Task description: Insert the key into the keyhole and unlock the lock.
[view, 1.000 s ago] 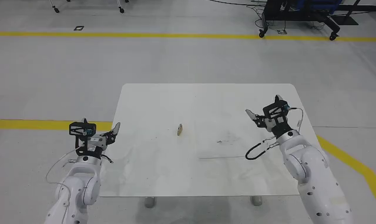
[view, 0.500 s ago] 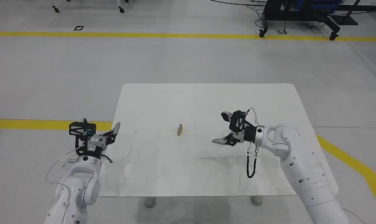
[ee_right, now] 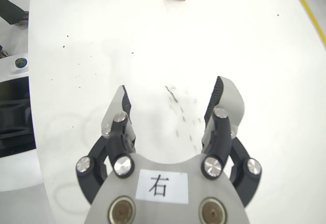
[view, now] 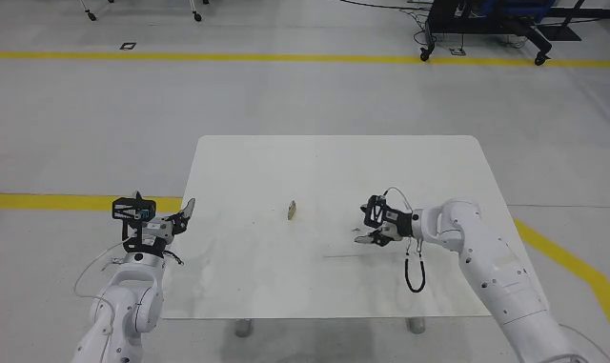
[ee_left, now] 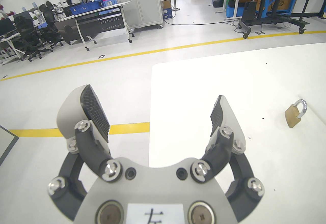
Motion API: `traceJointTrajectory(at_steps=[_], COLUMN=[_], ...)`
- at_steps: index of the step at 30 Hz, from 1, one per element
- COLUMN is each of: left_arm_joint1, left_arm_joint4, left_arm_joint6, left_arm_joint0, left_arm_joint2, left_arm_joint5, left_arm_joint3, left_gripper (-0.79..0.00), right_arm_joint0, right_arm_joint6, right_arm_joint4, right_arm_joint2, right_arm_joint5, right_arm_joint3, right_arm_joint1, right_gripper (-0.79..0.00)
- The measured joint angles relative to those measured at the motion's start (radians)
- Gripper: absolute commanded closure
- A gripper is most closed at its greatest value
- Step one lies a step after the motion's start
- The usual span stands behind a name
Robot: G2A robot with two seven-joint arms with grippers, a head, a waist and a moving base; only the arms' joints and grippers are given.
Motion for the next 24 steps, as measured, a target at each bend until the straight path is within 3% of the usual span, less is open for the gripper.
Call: traceJointTrajectory(at_steps=[8, 18, 24], left_arm_joint1=[0.000, 0.000, 0.000], left_arm_joint4=[0.000, 0.000, 0.000], left_arm_joint6=[0.000, 0.000, 0.000], left_arm_joint0=[0.000, 0.000, 0.000], left_arm_joint2=[0.000, 0.000, 0.000], left_arm_joint5=[0.000, 0.000, 0.000], left_arm_joint3=[0.000, 0.000, 0.000], left_gripper=[-0.785, -0.785, -0.785], right_arm_joint0=[0.057, 0.165, 0.214], right_arm_joint6=[0.079, 0.134, 0.129], right_arm_joint4=[-0.017, 0.025, 0.043], right_arm_joint2=[-0.058, -0.180, -0.248], right_arm_joint5=[0.006, -0.001, -0.001], right_arm_joint3=[0.053, 0.127, 0.167], right_arm_joint1=[-0.003, -0.013, -0.020], right_gripper=[-0.348, -0.348, -0.271])
